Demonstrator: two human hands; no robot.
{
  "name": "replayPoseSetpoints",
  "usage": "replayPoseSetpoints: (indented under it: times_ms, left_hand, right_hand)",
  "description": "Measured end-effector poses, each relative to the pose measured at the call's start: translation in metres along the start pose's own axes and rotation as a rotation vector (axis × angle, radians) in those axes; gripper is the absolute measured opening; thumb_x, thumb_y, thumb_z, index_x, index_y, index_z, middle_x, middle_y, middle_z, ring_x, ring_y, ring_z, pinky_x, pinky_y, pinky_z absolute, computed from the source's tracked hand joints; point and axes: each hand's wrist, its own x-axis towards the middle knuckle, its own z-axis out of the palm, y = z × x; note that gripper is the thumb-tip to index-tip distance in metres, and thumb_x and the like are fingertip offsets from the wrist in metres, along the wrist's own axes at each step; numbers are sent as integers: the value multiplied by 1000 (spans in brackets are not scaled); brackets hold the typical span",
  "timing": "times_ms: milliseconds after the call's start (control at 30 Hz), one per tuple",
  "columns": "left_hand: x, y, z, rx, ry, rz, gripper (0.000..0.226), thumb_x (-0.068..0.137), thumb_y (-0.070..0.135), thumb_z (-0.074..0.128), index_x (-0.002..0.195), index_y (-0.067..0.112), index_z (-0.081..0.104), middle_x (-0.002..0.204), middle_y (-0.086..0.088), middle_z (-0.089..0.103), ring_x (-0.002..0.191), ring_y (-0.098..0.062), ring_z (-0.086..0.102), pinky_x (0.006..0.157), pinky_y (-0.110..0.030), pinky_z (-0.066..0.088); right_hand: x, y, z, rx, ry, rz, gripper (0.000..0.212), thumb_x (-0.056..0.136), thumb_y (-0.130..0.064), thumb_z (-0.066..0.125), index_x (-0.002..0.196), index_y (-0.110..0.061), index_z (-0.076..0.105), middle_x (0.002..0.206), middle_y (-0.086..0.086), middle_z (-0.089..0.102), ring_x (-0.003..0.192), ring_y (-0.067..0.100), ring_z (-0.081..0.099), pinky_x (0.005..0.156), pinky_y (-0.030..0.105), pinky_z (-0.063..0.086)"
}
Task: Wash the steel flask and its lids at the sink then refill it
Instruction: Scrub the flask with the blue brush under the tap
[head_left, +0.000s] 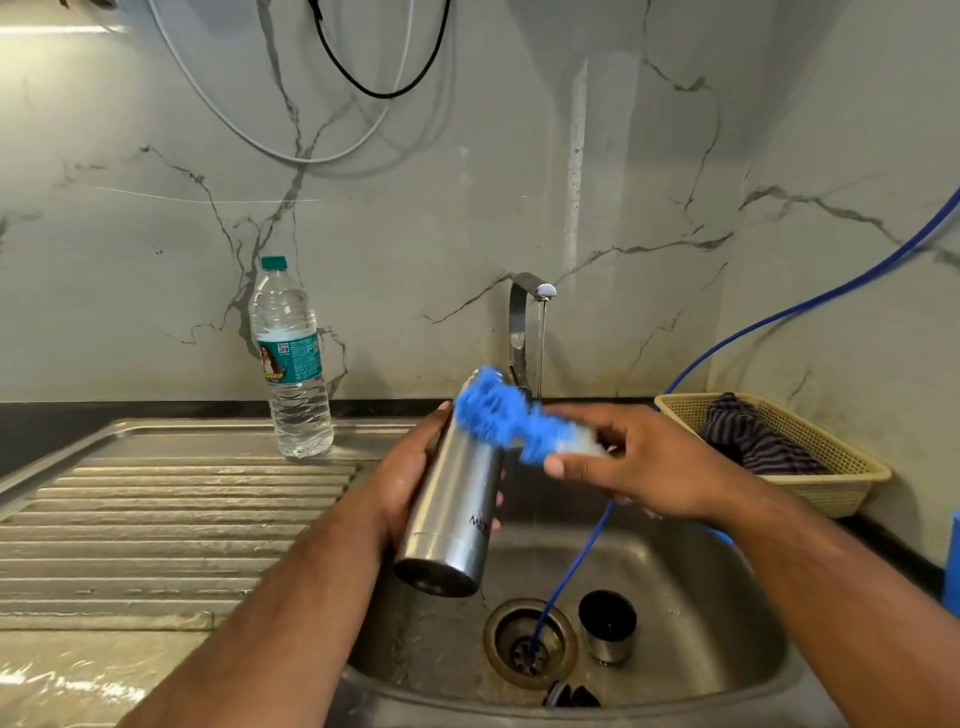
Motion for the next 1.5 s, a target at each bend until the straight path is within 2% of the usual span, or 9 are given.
replayPoseSetpoints:
  times_ms: [100,300,533,667,767,1000,1233,1400,1500]
  left_hand:
    - [1,-1,3,12,-3,-10,77,74,65,70,115,0,70,96,-25,70,76,-38,69,84,-60,57]
    - [-11,2,4,49,-29,-39,67,93,57,59,132,3,56,98,-25,74,82,-34,75,74,-42,61]
    - [-9,-2,13,40,-70,-54,80,96,73,33,122,3,63,97,-27,70,76,-40,71,70,-43,60]
    - [-9,-4,10,103,-72,-28,66,96,61,45,118,2,65,95,-26,71,71,-37,71,66,-40,61]
    - [-13,-4,8,124,-62,-22,63,95,58,48,112,1,68,92,-26,72,66,-34,71,61,-38,61]
    - [-11,-6,10,112,-88,-20,81,90,71,51,129,1,62,105,-30,68,80,-40,68,87,-56,56]
    - [-3,0,1,57,68,28,81,82,70,62,125,2,62,102,-27,73,83,-36,74,80,-45,58]
    - [0,-2,-2,140,28,35,79,73,67,72,117,1,69,106,-26,74,85,-34,73,88,-45,59]
    - [-7,-1,10,72,-53,-14,75,84,73,59,117,7,71,106,-29,70,81,-39,71,73,-42,61]
  right_hand:
    - [3,8,7,-49,37,11,63,81,-53,80,140,-45,59,109,-19,73,92,-3,68,89,28,57]
    - [-8,-8,-1,26,-626,-38,57,87,-34,82,137,-50,59,119,-1,74,101,44,69,88,56,59]
    - [3,6,5,-72,203,97,61,85,-52,77,142,-41,57,106,-20,68,79,-12,61,68,6,47]
    - [-3,2,-2,47,-48,80,56,85,-42,80,137,-42,60,83,-19,73,61,-2,65,56,13,49]
    - [-7,-5,-9,-18,-374,15,54,85,-41,82,134,-50,61,101,-13,76,81,10,72,73,26,60]
    - [6,12,1,-23,287,81,60,84,-47,80,140,-40,60,98,-21,70,66,-20,59,64,4,44]
    - [-6,-8,5,-135,-551,-56,61,87,-39,81,142,-46,57,119,-26,69,108,-2,66,96,22,53]
    - [1,-2,2,-209,117,-44,60,83,-56,77,139,-53,54,116,-29,66,99,-6,63,82,13,46]
    - [4,7,7,-182,182,-20,68,83,-61,75,145,-47,53,131,-28,63,110,-3,62,96,20,49]
